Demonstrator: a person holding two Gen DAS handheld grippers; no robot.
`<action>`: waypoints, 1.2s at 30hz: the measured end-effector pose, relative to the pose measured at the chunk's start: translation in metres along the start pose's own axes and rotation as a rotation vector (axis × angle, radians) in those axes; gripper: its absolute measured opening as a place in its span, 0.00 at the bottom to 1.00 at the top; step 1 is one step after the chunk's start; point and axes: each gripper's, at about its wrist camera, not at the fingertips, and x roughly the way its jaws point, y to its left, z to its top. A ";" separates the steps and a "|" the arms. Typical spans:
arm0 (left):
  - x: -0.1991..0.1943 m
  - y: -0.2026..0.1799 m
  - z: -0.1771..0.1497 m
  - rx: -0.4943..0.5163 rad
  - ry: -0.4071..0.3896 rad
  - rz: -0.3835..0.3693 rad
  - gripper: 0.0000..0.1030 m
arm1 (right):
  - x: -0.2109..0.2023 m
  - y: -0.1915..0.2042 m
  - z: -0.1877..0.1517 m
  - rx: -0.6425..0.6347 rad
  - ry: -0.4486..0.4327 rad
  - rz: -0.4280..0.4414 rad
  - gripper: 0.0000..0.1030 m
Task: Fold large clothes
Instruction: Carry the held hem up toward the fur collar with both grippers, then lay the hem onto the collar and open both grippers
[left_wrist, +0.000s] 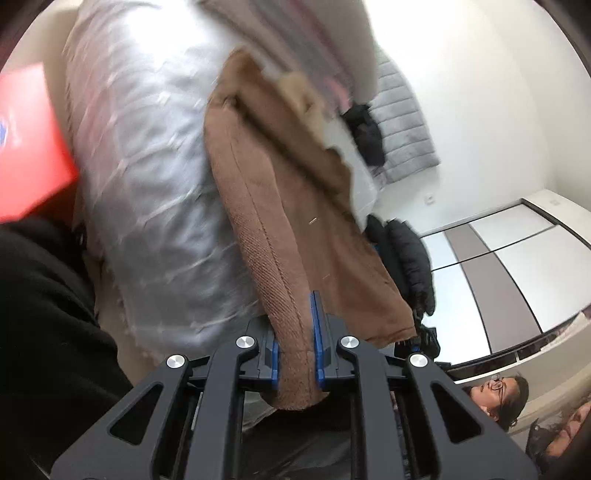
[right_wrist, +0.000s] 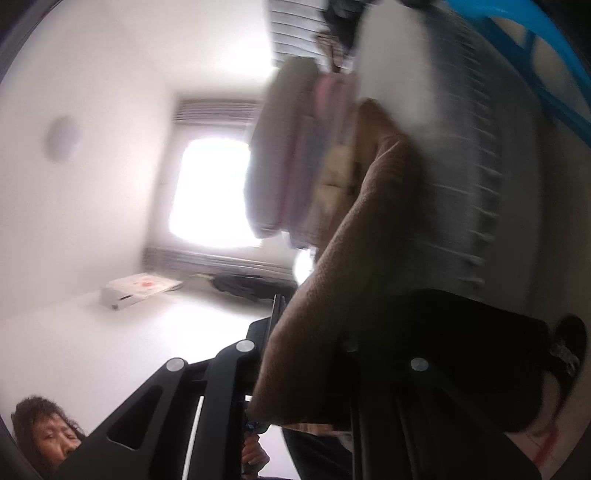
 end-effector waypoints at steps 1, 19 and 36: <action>-0.007 -0.010 0.001 0.015 -0.017 -0.011 0.11 | 0.002 0.006 -0.001 -0.012 -0.004 0.019 0.14; -0.068 -0.006 -0.019 -0.032 -0.076 -0.138 0.12 | -0.047 0.037 -0.008 -0.014 -0.118 0.144 0.14; 0.048 0.011 0.265 -0.121 -0.249 -0.159 0.12 | 0.177 0.046 0.225 -0.082 -0.070 -0.044 0.14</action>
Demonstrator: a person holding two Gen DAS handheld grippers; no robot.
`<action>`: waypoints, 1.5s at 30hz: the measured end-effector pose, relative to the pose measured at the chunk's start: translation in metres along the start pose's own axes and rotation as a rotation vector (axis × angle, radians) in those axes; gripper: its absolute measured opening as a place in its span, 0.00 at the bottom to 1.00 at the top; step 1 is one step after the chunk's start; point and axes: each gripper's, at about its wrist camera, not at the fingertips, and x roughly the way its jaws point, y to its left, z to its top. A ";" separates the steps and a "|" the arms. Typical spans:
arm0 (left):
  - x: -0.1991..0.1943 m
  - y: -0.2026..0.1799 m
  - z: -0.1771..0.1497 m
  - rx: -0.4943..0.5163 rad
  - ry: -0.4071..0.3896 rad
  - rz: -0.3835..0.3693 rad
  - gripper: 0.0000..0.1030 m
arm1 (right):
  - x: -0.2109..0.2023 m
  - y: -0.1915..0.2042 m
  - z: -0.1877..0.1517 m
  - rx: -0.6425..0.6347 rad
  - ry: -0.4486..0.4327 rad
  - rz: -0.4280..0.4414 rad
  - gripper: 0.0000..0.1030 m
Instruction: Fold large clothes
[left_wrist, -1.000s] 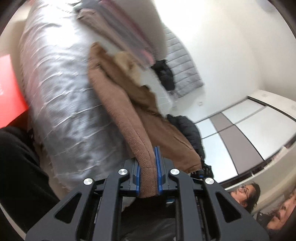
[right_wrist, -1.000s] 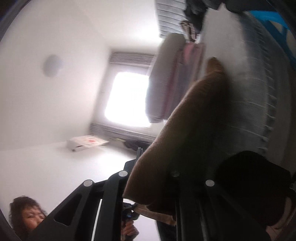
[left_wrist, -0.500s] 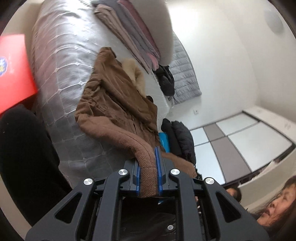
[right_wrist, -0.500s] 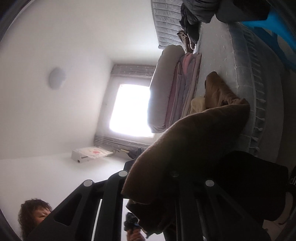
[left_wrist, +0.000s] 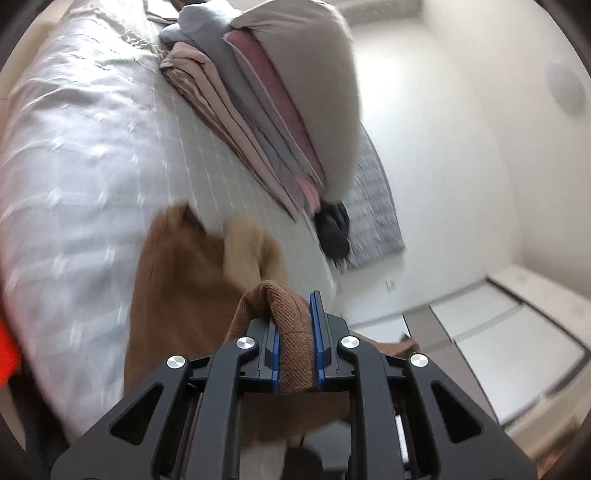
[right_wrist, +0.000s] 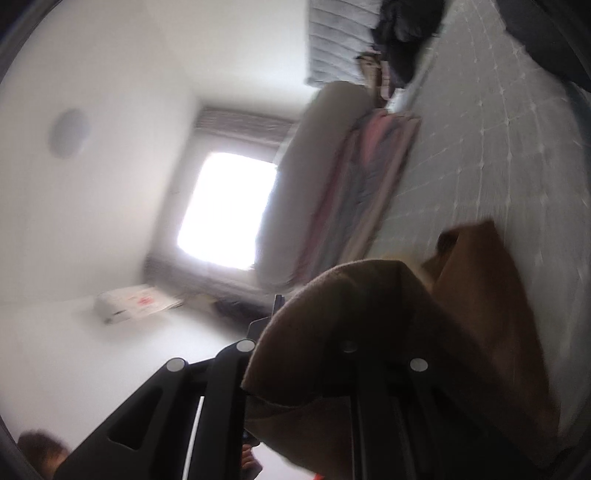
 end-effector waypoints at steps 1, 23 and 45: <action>0.018 0.008 0.015 -0.016 -0.018 0.003 0.12 | 0.017 -0.009 0.010 0.012 -0.005 -0.027 0.14; 0.063 0.020 0.050 0.040 -0.375 0.008 0.72 | 0.082 -0.029 0.030 -0.180 -0.143 -0.320 0.69; 0.161 0.055 0.024 0.247 -0.334 0.546 0.73 | 0.145 -0.101 0.009 -0.333 -0.235 -0.595 0.75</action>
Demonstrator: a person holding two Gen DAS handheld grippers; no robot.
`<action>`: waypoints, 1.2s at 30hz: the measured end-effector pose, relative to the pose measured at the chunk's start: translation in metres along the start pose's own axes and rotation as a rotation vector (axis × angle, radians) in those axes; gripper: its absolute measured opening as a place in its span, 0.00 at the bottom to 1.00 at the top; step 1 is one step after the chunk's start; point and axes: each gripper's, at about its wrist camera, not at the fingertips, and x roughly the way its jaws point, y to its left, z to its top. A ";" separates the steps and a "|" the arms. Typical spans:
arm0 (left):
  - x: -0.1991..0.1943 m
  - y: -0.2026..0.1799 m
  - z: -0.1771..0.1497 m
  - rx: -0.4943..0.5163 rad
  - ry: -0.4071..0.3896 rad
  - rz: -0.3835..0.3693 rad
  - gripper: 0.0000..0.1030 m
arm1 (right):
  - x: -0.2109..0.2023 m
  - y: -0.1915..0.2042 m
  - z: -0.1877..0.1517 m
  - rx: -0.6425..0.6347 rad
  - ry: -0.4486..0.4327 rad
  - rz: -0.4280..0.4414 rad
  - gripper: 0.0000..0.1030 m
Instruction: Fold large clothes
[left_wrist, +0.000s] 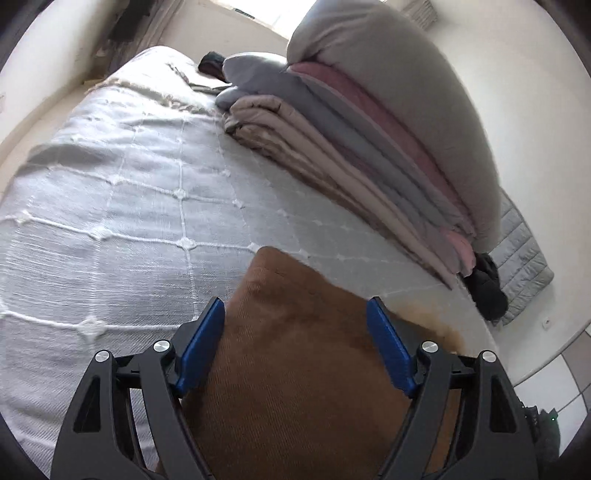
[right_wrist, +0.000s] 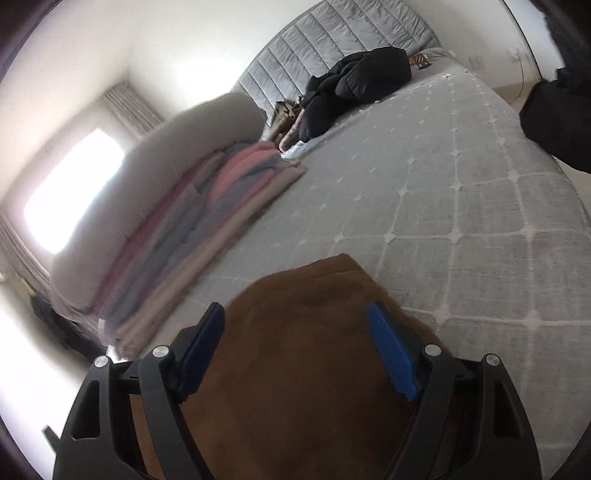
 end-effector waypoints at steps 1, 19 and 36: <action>-0.012 -0.008 0.000 0.029 0.005 -0.020 0.73 | -0.010 0.003 0.003 -0.002 0.015 0.022 0.75; -0.057 -0.030 -0.104 0.381 0.214 0.016 0.69 | -0.087 0.007 -0.120 -0.610 0.387 -0.246 0.75; -0.123 -0.032 -0.119 0.442 0.177 0.086 0.73 | -0.157 0.037 -0.104 -0.554 0.328 -0.245 0.76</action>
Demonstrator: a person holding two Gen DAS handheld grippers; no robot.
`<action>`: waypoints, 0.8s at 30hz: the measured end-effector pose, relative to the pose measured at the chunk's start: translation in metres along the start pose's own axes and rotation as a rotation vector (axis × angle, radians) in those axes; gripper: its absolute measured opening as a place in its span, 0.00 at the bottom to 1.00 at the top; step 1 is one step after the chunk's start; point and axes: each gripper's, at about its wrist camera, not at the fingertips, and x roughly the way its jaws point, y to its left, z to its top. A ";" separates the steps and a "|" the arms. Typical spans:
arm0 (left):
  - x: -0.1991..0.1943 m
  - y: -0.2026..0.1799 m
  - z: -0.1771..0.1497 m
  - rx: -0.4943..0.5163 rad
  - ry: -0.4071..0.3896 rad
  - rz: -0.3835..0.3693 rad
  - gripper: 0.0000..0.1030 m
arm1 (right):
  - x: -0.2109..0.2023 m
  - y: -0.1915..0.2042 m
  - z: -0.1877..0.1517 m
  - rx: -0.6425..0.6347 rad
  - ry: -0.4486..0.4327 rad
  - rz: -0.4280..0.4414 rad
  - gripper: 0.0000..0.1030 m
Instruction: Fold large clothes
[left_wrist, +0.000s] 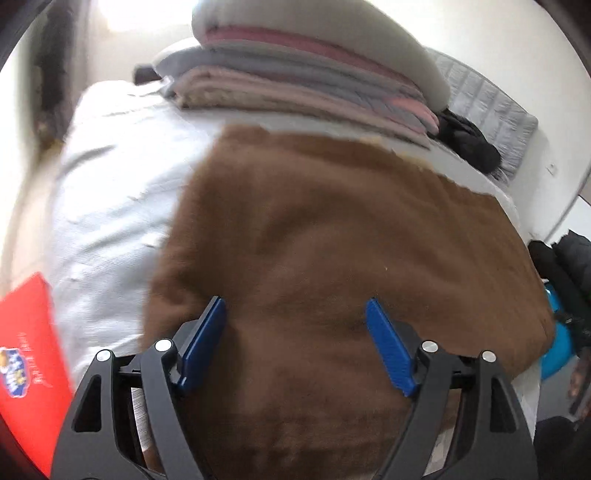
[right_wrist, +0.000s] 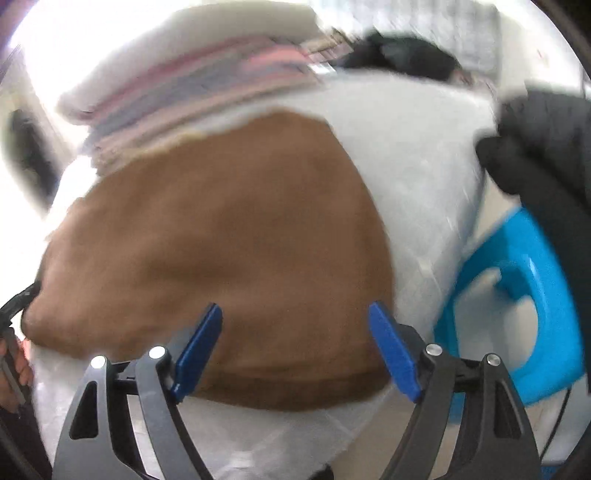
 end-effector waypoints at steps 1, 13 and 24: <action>-0.012 -0.002 -0.002 -0.001 -0.035 -0.005 0.73 | -0.006 0.008 0.005 -0.024 -0.028 0.004 0.77; -0.021 -0.012 0.064 -0.015 -0.266 -0.038 0.86 | 0.070 0.029 0.124 0.042 -0.067 0.032 0.77; 0.133 0.026 0.114 -0.130 -0.032 0.045 0.86 | 0.227 0.011 0.171 0.120 0.086 -0.053 0.91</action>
